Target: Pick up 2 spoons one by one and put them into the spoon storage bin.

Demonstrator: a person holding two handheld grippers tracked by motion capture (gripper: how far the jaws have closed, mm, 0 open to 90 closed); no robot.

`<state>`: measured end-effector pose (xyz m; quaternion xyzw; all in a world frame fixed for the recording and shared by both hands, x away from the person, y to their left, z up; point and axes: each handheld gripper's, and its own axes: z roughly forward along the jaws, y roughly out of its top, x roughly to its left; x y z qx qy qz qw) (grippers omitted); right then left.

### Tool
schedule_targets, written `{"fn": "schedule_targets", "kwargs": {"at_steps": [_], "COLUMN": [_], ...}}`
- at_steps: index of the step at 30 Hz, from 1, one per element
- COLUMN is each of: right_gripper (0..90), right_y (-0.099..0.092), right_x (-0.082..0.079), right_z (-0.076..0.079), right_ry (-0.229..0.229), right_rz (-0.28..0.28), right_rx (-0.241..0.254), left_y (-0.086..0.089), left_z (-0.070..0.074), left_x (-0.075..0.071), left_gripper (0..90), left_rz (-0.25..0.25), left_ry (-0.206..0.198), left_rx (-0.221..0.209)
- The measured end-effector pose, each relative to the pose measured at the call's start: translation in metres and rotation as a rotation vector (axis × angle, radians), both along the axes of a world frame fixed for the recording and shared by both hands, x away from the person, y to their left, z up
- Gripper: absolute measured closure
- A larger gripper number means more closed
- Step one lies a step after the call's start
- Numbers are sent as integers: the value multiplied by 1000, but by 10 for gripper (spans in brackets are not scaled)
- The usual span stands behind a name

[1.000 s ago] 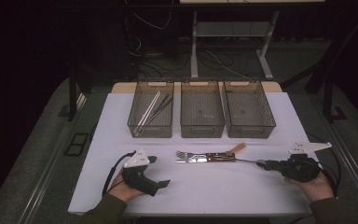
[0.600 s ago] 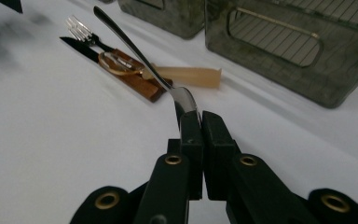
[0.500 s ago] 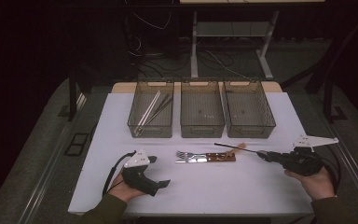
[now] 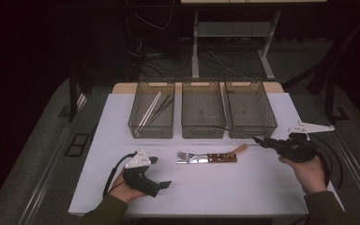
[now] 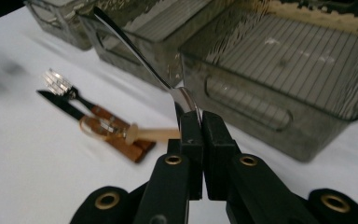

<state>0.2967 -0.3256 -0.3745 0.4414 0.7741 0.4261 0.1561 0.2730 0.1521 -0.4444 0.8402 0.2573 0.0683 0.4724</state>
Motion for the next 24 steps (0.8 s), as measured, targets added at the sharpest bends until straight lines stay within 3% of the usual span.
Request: {"fn": "schedule_targets", "kwargs": {"at_steps": [10,24], "right_gripper": [885,885], "right_y": [34,85], "right_x": [30,85], "right_z": [13,21], "right_ry": [-35,-11], "right_rz": [-45,-96], "right_rx": [-42,-110], "left_y": [1,0], "left_z": [0,1], "left_x": [0,-1], "left_gripper": [0,0], "left_rz": [4,1], "left_ry": [1,-4], "left_rx": [-5,-10]}}
